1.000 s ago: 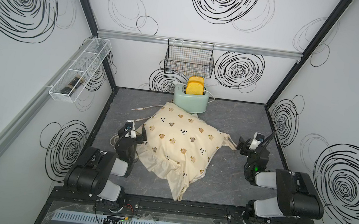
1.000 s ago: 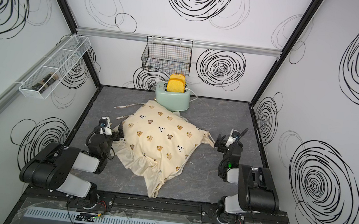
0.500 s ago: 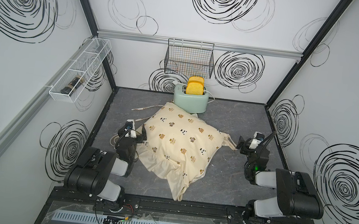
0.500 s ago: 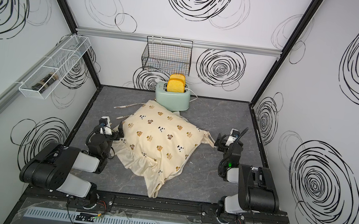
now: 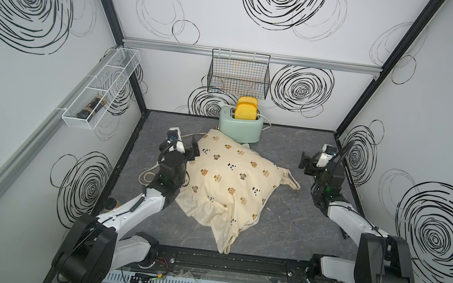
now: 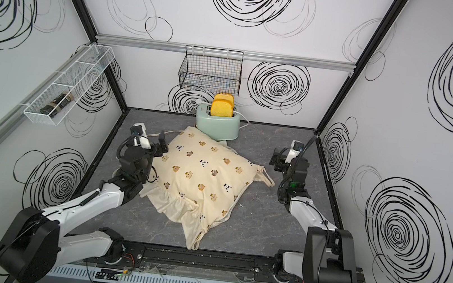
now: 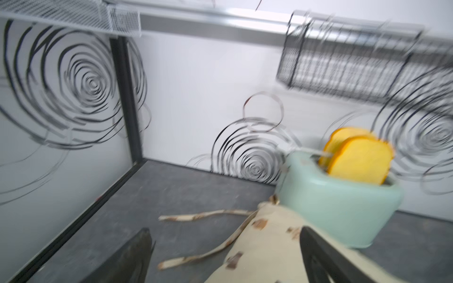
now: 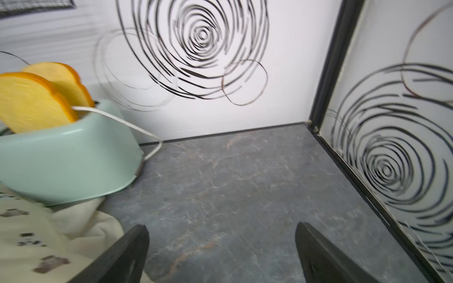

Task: Zip up pillowcases
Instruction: Adjust the pillowcase at the center of the board.

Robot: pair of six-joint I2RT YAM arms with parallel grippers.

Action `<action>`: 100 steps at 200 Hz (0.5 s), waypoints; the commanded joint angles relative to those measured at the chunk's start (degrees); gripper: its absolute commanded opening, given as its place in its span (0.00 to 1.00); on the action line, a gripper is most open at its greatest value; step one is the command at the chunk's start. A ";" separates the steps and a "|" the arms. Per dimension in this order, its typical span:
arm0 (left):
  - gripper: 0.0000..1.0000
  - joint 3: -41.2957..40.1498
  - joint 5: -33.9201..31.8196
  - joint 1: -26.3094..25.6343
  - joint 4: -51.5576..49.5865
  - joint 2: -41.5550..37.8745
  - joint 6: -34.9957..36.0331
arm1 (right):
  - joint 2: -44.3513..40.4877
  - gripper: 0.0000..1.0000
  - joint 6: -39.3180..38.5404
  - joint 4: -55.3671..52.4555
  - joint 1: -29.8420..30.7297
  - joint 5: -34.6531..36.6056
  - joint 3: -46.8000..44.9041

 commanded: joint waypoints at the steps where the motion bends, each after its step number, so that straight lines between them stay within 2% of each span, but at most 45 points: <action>1: 0.96 3.19 2.71 -7.63 -27.50 -1.84 -12.52 | -1.54 0.98 1.88 -25.44 6.79 -3.90 3.64; 17: 0.96 0.99 8.78 -11.83 -32.36 -5.49 -18.41 | -3.59 0.99 3.62 -33.07 10.21 -7.81 4.16; 33: 0.98 -2.61 16.10 -12.83 -35.29 -9.78 -24.76 | -6.28 0.89 4.84 -37.37 13.11 -11.91 2.99; 53: 0.99 -8.13 23.97 -13.79 -32.84 -12.28 -30.15 | -9.15 0.73 6.45 -39.90 17.27 -15.99 0.62; 82: 0.98 -15.74 32.76 -12.50 -21.02 -7.72 -34.33 | -8.37 0.64 10.21 -37.51 20.09 -18.13 -2.97; 100: 0.98 -16.03 37.53 -9.75 -15.01 -1.62 -33.73 | -4.74 0.63 11.74 -36.20 20.26 -19.66 -3.79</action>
